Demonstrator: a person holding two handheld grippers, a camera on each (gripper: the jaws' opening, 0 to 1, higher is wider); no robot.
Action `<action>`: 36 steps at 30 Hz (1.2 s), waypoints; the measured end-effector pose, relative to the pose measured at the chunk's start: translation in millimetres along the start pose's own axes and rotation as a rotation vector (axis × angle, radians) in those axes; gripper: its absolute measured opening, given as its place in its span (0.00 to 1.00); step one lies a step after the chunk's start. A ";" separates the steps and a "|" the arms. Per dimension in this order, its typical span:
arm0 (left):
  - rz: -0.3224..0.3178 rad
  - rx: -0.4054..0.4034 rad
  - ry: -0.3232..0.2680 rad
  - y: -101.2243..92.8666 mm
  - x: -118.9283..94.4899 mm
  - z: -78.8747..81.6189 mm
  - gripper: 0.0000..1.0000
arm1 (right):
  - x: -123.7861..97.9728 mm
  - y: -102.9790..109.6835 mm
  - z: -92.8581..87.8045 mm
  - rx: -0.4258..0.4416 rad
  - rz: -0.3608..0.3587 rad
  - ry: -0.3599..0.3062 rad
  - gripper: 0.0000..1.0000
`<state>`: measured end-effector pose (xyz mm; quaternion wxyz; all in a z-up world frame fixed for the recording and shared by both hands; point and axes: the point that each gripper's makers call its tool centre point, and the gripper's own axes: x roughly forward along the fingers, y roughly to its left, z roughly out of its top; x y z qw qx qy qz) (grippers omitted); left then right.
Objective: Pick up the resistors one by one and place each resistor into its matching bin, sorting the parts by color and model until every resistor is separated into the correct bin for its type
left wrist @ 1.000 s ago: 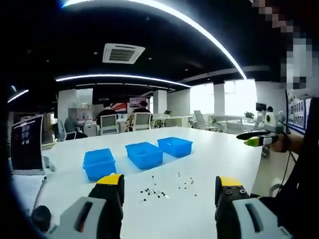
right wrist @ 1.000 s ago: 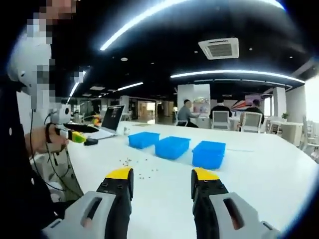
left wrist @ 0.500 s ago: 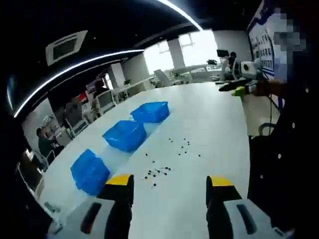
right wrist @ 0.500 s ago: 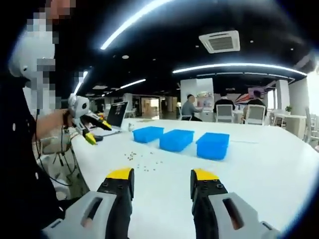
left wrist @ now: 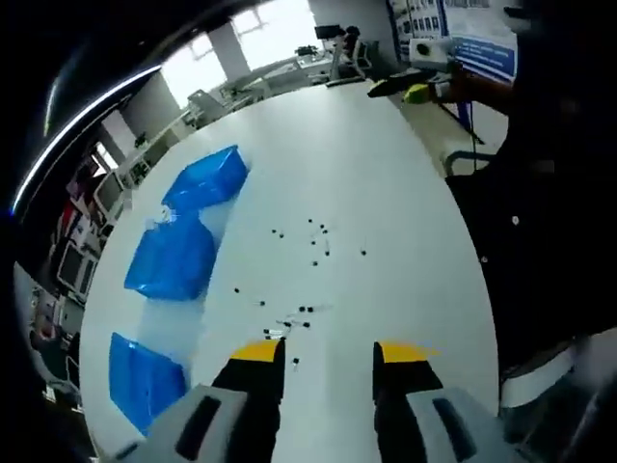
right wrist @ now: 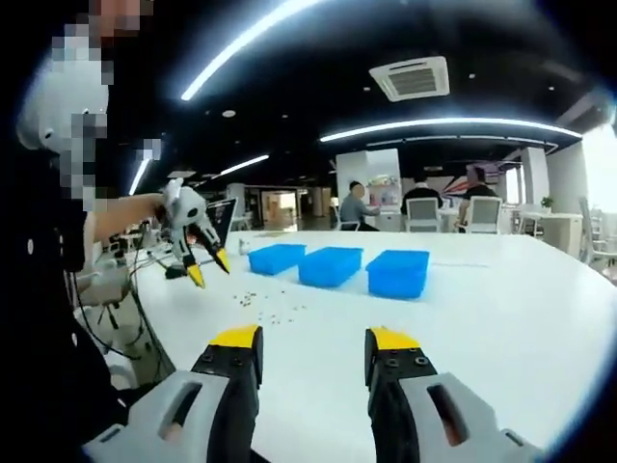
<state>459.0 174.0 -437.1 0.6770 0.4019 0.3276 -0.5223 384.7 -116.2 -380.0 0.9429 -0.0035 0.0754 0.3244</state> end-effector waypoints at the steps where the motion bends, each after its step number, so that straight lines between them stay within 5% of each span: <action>1: -0.003 0.012 0.021 2.8 2.8 -2.4 0.34 | -0.9 -0.4 -0.6 0.002 -0.004 0.001 0.44; 10: -0.067 0.044 0.124 16.7 22.2 -19.9 0.26 | -5.0 -0.1 -4.0 0.011 -0.023 0.009 0.43; 21: -0.126 0.044 0.166 19.9 38.2 -33.9 0.20 | -9.0 -0.5 -6.8 0.025 -0.048 0.014 0.43; 36: -0.203 -0.072 0.114 18.2 39.2 -33.6 0.08 | -7.8 2.4 -11.3 0.030 -0.048 0.034 0.43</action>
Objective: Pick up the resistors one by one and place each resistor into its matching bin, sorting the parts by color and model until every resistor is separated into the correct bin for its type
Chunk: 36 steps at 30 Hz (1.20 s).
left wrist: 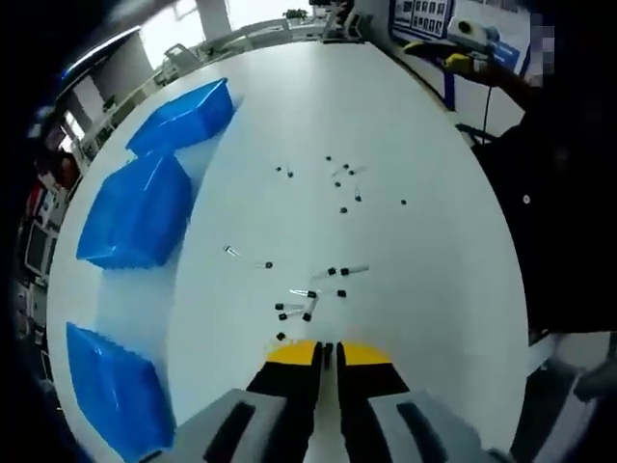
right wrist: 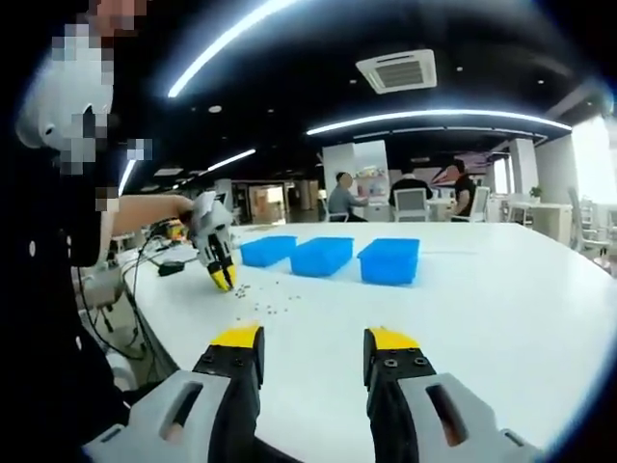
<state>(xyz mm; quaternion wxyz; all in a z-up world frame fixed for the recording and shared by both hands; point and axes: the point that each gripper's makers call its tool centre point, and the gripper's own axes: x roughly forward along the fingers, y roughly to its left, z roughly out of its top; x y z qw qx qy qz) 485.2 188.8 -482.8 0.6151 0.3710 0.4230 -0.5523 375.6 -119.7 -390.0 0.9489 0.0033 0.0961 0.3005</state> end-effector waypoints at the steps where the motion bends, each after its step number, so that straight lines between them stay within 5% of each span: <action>1: -0.006 -0.006 -0.004 -0.8 0.1 -0.2 0.06 | 0.2 0.4 -0.1 0.002 0.000 0.000 0.43; 12: 0.013 -0.076 -0.114 -3.1 -1.6 1.3 0.05 | 0.7 5.0 3.7 -0.002 0.008 -0.004 0.42; 15: 0.035 -0.136 -0.240 -4.6 -10.8 12.1 0.05 | 0.2 5.2 6.3 -0.011 0.009 -0.009 0.42; 19: 0.094 -0.227 -0.514 -5.2 -45.5 41.9 0.05 | -0.4 5.7 7.8 -0.040 0.010 -0.006 0.43; 27: 0.336 -0.319 -0.948 -0.6 -125.3 68.4 0.05 | -0.5 6.3 20.2 -0.075 0.012 -0.027 0.43; 31: 0.490 -0.342 -1.060 -3.1 -147.6 67.0 0.05 | -0.7 5.6 26.6 -0.083 0.005 -0.043 0.43; 33: 0.513 -0.398 -1.130 -5.0 -154.4 67.3 0.05 | -0.7 5.7 29.0 -0.092 0.001 -0.049 0.43; 36: 0.582 -0.418 -1.153 -1.5 -156.8 66.8 0.05 | -1.6 5.7 30.8 -0.101 -0.004 -0.051 0.43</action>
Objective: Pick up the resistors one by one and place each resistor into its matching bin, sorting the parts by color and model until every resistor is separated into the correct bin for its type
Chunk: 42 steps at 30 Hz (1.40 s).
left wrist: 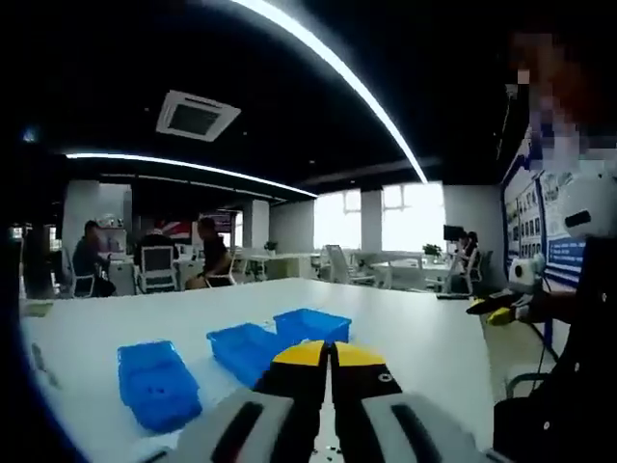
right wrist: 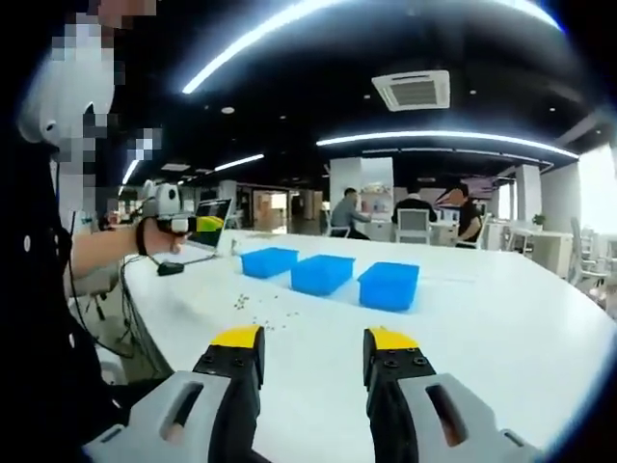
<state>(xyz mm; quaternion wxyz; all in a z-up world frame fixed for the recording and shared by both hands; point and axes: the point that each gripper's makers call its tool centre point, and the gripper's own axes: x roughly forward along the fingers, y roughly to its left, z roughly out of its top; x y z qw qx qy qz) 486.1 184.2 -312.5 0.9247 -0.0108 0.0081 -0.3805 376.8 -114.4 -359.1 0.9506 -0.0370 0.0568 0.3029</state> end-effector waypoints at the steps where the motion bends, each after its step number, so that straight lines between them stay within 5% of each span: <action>1: 0.015 -0.009 -0.010 3.0 2.2 0.9 0.05 | -0.5 0.2 0.4 0.000 0.000 -0.001 0.43; 6: 0.075 -0.030 -0.030 20.9 26.2 4.2 0.05 | -6.0 -1.5 -0.4 -0.003 -0.014 -0.002 0.43; 13: 0.074 -0.041 -0.073 41.6 86.1 27.9 0.05 | -11.8 -6.3 -1.4 -0.005 -0.037 -0.001 0.42; 25: 0.135 0.011 -0.005 76.0 181.1 43.4 0.05 | -14.8 -11.0 0.6 -0.016 -0.051 0.002 0.42; 34: 0.166 0.011 0.039 88.7 198.4 25.5 0.07 | -12.3 -13.2 3.0 -0.019 -0.051 0.004 0.42; 39: 0.166 0.026 0.040 86.0 195.3 21.1 0.43 | -10.0 -12.7 3.6 -0.015 -0.044 0.005 0.43; 42: 0.158 0.037 0.039 82.3 187.3 20.9 0.46 | -7.6 -12.2 3.6 -0.013 -0.039 0.005 0.43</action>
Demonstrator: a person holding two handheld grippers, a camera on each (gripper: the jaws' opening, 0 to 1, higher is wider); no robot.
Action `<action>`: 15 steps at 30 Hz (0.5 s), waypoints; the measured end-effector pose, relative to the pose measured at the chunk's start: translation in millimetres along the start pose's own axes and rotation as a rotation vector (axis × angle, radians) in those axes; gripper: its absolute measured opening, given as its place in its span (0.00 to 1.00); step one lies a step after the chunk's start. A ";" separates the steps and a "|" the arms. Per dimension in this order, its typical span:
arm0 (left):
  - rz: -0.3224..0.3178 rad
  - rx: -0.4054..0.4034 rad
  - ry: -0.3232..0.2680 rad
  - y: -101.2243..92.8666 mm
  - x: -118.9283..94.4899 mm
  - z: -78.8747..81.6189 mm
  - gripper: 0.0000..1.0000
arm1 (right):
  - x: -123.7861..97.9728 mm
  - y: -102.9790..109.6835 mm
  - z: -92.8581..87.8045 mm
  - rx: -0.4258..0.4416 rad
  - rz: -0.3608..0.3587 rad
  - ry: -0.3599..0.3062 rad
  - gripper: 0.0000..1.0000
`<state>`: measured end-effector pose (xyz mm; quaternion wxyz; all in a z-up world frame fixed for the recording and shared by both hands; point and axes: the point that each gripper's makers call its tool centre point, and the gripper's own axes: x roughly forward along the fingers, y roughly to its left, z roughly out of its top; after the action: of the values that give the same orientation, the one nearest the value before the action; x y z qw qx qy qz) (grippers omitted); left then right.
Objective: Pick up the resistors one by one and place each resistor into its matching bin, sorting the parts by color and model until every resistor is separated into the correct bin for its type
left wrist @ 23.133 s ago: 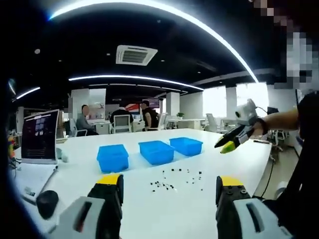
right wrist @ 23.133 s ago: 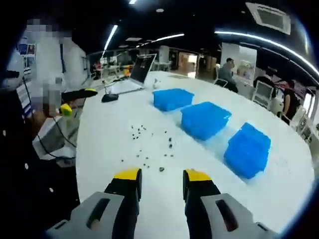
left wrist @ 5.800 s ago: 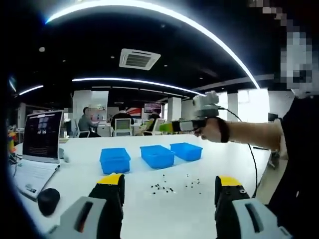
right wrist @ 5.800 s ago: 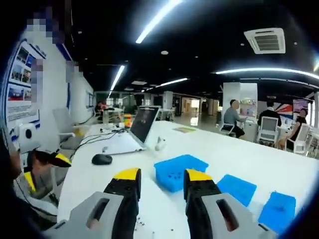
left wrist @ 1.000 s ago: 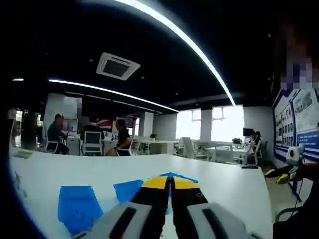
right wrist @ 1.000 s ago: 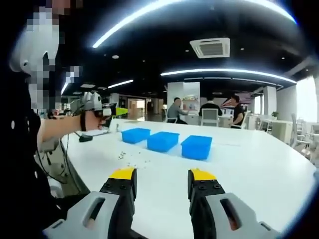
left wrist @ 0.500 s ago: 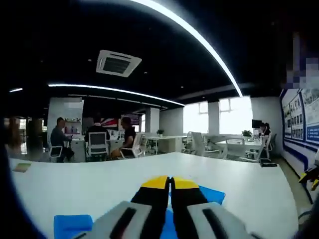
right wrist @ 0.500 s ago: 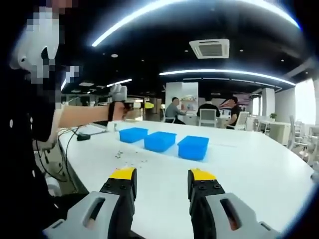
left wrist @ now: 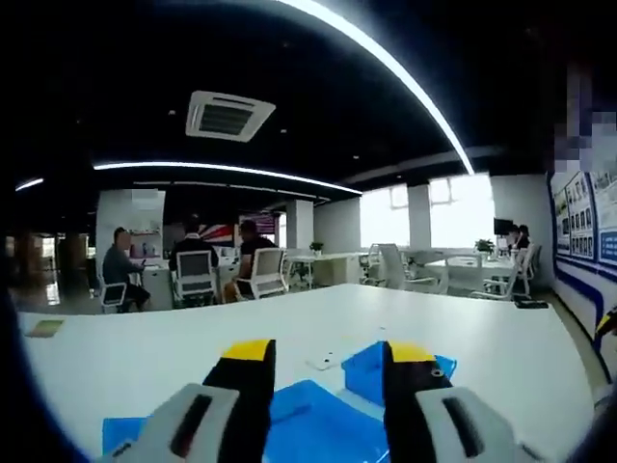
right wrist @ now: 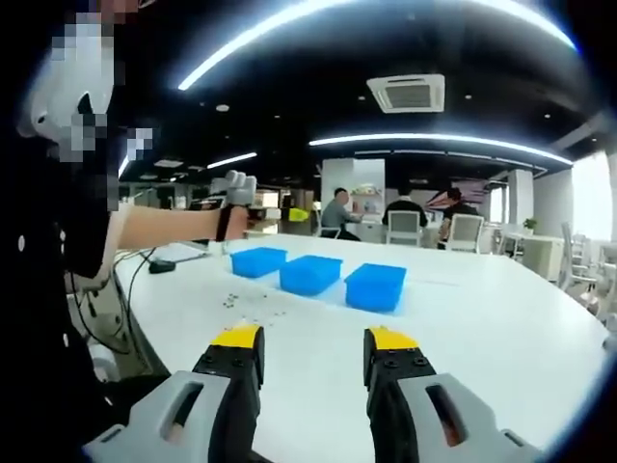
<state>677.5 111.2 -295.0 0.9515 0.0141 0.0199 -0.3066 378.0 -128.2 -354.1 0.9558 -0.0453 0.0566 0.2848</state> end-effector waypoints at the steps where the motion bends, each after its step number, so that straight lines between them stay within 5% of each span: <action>1: -0.006 -0.005 -0.002 -1.7 -5.5 -0.1 0.47 | 1.4 0.4 0.1 -0.001 0.003 0.000 0.43; 10: -0.062 -0.045 -0.012 -17.5 -65.0 -13.3 0.54 | 11.5 -1.0 2.8 -0.017 0.031 -0.002 0.44; 15: -0.061 -0.036 -0.021 -33.0 -124.9 -20.2 0.59 | 18.5 -1.7 3.7 -0.031 0.048 -0.001 0.45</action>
<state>556.3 158.0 -309.9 0.9420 -0.0067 0.0159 -0.3352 394.6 -119.3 -352.8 0.9479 -0.0586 0.0528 0.3087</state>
